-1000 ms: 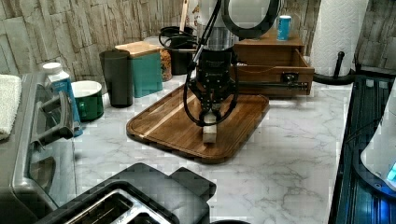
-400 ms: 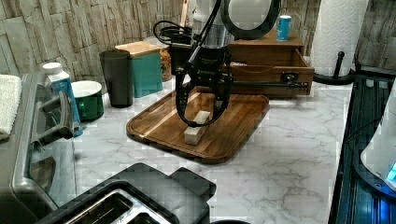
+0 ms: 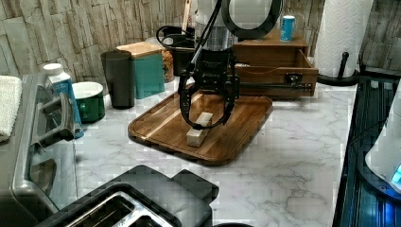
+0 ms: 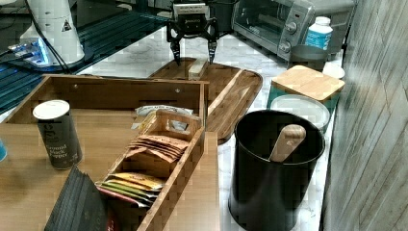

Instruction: Place the butter on the board.

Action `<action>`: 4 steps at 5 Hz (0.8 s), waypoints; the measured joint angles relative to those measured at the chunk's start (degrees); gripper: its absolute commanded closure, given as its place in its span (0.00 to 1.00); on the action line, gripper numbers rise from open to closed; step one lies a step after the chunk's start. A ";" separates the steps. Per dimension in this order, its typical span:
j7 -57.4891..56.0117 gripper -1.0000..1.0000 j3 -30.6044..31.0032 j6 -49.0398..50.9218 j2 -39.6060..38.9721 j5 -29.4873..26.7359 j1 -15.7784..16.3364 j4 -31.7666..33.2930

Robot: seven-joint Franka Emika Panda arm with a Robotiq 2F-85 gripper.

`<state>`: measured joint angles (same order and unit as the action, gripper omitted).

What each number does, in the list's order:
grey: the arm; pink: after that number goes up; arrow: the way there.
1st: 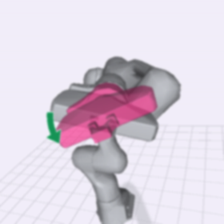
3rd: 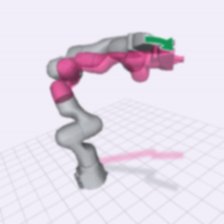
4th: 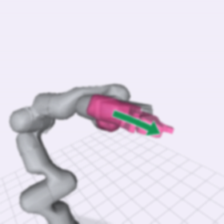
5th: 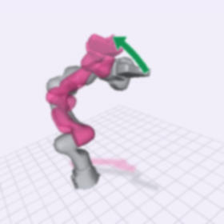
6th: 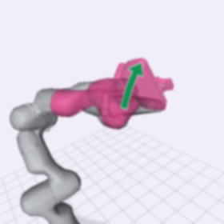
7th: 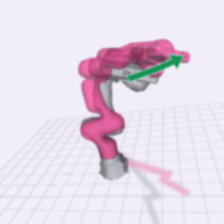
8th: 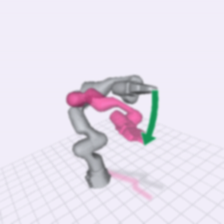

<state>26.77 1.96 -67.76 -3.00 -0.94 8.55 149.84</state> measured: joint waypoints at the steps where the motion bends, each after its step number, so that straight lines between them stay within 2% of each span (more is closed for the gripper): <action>1: 0.10 0.00 -0.01 0.00 0.00 0.73 0.00 0.00; 4: 0.10 0.00 0.34 2.41 -0.13 1.36 0.00 0.00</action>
<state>26.87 2.30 -65.35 -3.13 0.42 8.55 149.84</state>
